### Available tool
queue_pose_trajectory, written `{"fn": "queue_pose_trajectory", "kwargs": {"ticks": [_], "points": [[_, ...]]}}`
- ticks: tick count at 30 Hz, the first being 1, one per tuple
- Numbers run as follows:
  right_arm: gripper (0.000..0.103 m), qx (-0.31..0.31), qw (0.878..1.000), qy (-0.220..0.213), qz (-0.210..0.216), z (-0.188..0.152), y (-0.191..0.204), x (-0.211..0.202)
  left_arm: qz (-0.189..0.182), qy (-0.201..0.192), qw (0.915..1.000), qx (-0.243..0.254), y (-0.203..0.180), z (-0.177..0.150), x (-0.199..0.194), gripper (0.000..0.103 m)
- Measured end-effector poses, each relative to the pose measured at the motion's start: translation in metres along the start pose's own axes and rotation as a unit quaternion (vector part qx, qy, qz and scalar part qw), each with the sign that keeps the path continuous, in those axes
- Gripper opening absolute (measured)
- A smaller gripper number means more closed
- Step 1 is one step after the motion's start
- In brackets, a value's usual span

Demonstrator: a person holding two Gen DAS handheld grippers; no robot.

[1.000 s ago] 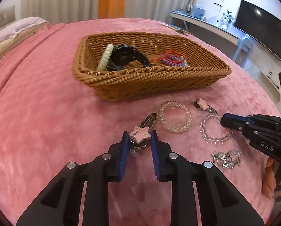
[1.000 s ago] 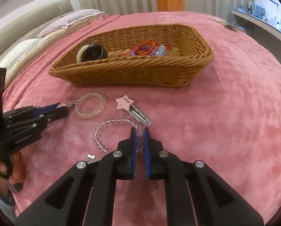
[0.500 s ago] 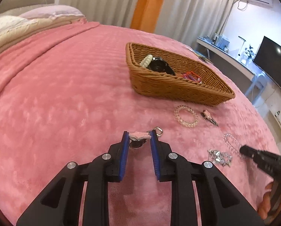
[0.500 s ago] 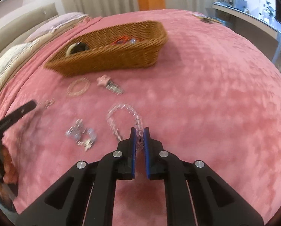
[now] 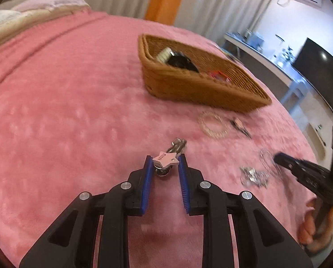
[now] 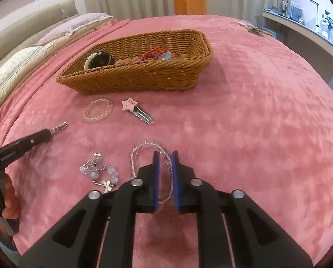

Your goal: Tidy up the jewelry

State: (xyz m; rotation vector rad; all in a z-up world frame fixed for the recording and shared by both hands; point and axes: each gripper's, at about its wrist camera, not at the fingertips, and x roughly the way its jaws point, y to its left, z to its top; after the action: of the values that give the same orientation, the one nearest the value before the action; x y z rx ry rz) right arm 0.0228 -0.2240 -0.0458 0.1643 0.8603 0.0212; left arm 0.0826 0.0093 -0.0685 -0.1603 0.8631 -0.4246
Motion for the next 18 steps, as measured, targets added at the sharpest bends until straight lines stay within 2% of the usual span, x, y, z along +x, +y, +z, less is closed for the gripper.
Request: {"fn": "queue_pose_trajectory", "kwargs": {"ticks": [3,5,7,9,12,14,15,18], "points": [[0.020,0.010,1.000,0.008,0.016,-0.001,-0.005,0.006,0.001,0.007,0.9994,0.033,-0.010,-0.003,-0.002,0.022],[0.020,0.012,1.000,0.006,0.020,0.000,-0.007,0.005,0.005,0.008,0.9987,0.051,-0.016,-0.005,-0.002,0.031],[0.020,0.011,1.000,0.006,0.023,0.001,-0.007,0.006,0.019,0.002,0.9978,0.063,-0.021,-0.005,-0.001,0.034],[0.020,0.011,0.999,0.010,0.031,0.001,-0.008,0.006,0.030,0.004,0.9969,0.073,-0.026,-0.006,0.001,0.043],[0.027,0.004,0.999,0.013,0.034,0.002,-0.007,0.005,0.062,-0.001,0.9948,0.081,-0.029,-0.006,0.004,0.048],[0.035,-0.010,1.000,0.008,0.024,0.002,-0.005,0.003,0.068,-0.003,0.9943,0.082,-0.028,-0.006,0.004,0.051],[0.044,-0.017,1.000,0.004,0.014,0.002,-0.003,0.002,0.068,0.002,0.9944,0.081,-0.027,-0.006,0.006,0.051],[0.046,-0.029,1.000,0.008,-0.006,0.001,0.000,0.004,0.065,0.003,0.9946,0.080,-0.026,-0.004,0.008,0.051]]}}
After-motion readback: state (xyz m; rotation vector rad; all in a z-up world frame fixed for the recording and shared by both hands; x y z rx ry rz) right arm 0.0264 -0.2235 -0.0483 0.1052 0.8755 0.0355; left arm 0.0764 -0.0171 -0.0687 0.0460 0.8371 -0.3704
